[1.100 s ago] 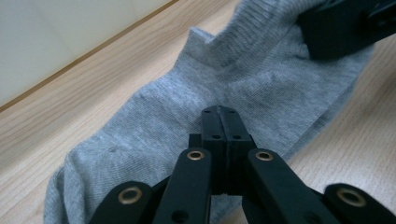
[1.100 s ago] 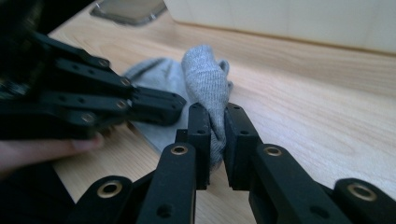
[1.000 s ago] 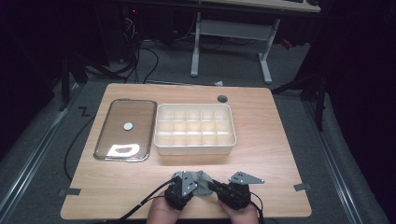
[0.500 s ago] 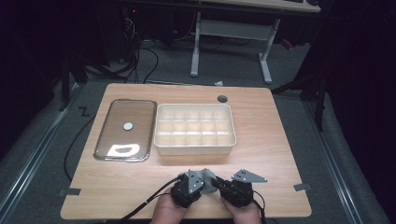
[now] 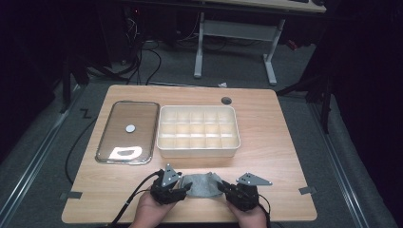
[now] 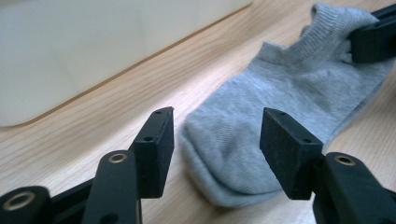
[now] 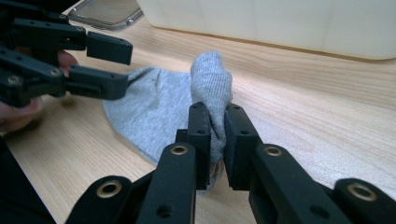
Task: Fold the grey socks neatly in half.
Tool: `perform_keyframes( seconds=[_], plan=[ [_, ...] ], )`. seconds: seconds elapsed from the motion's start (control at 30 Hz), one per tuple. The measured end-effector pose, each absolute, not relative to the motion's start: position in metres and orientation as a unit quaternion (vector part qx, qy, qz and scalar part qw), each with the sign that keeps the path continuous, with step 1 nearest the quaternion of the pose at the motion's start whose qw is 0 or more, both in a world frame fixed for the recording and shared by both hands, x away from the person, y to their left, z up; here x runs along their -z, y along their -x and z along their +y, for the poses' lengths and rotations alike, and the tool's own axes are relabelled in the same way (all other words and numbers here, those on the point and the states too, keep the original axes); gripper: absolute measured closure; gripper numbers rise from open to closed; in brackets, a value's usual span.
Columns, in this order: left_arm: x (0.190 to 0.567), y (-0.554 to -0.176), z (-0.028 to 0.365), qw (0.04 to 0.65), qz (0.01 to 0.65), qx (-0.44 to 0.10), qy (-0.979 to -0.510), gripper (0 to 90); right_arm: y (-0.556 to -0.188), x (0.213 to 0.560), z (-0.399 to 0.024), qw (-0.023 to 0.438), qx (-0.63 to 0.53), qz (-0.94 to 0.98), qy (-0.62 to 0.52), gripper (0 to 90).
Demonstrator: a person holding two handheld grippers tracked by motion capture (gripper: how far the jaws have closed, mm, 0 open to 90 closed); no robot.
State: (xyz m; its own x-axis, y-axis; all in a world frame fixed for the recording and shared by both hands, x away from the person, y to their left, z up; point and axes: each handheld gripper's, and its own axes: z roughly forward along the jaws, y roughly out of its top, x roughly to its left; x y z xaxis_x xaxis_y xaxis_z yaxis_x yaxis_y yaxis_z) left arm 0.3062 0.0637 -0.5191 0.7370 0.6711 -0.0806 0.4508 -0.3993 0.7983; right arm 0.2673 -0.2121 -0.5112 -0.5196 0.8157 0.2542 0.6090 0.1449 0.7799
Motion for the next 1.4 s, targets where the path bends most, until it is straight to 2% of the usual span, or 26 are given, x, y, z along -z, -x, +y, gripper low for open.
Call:
perform_keyframes(
  seconds=[0.13,0.23,0.63,0.83,1.4],
  plan=[
    [0.525,-0.310,0.070,0.447,0.347,-0.105,-0.818,48.3,-0.269,0.509,-0.212,0.120,-0.440,0.749,-0.480,83.1],
    [0.534,-0.312,0.073,0.451,0.361,-0.076,-0.813,60.8,-0.271,0.505,-0.212,0.126,-0.427,0.753,-0.484,83.1],
    [0.533,-0.310,0.074,0.457,0.352,-0.090,-0.812,83.2,-0.276,0.500,-0.210,0.142,-0.404,0.762,-0.485,83.0],
    [0.532,-0.307,0.075,0.466,0.351,-0.099,-0.806,85.7,-0.277,0.499,-0.210,0.148,-0.397,0.766,-0.484,83.0],
    [0.532,-0.301,0.072,0.470,0.330,-0.098,-0.812,84.5,-0.275,0.481,-0.181,0.191,-0.373,0.781,-0.464,82.7]
  ],
)
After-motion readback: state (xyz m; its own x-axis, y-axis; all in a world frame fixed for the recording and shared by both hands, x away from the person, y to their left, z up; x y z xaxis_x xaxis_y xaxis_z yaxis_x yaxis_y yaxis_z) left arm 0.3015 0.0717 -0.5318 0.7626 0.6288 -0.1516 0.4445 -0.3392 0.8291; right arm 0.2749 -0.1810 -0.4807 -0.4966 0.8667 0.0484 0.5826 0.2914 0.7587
